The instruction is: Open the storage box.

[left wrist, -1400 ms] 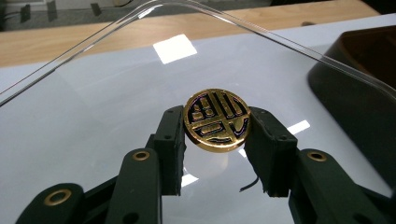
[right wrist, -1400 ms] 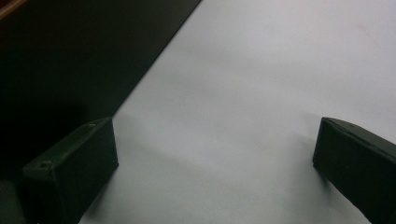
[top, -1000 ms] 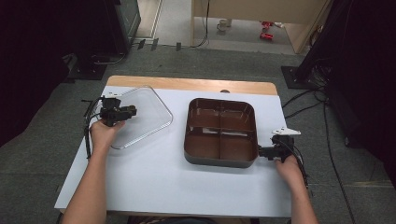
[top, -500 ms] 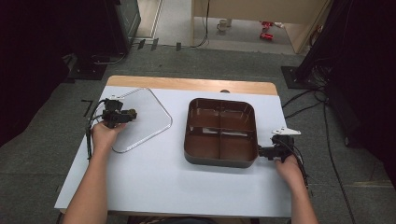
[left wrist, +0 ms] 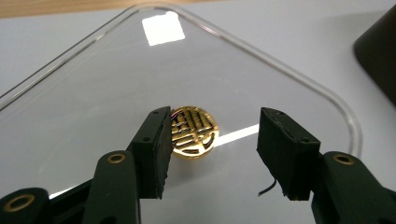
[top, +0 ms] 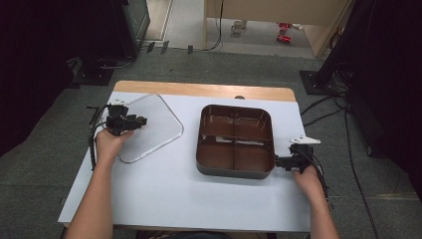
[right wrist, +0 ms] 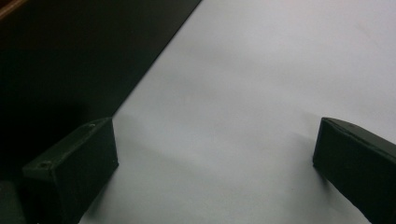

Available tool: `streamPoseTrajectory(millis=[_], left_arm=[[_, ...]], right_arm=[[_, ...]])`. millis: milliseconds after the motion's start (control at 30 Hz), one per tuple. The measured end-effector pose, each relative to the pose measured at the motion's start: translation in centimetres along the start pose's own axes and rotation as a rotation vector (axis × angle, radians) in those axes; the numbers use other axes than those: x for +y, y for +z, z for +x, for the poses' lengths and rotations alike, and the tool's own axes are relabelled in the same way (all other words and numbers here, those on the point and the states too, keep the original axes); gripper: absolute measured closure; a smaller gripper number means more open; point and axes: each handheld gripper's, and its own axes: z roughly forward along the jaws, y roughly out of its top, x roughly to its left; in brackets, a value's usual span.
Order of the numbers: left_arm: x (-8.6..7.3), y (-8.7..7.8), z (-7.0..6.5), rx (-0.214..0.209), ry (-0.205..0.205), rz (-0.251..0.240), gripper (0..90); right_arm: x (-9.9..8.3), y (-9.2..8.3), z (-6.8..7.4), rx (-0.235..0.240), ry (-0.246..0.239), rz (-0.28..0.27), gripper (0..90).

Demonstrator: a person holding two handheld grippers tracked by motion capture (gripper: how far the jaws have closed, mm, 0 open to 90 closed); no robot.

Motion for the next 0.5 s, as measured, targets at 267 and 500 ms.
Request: streamPoseTrajectory(millis=[267,500], left_arm=[[0.7,-0.6,-2.2,-0.055,0.043,-0.028,40.0],[0.8,-0.5,-4.4,-0.131,0.081,-0.034,37.3]], right_arm=[[0.0,0.0,0.0,0.0,0.0,0.0,0.0],[0.0,0.0,0.0,0.0,0.0,0.0,0.0]])
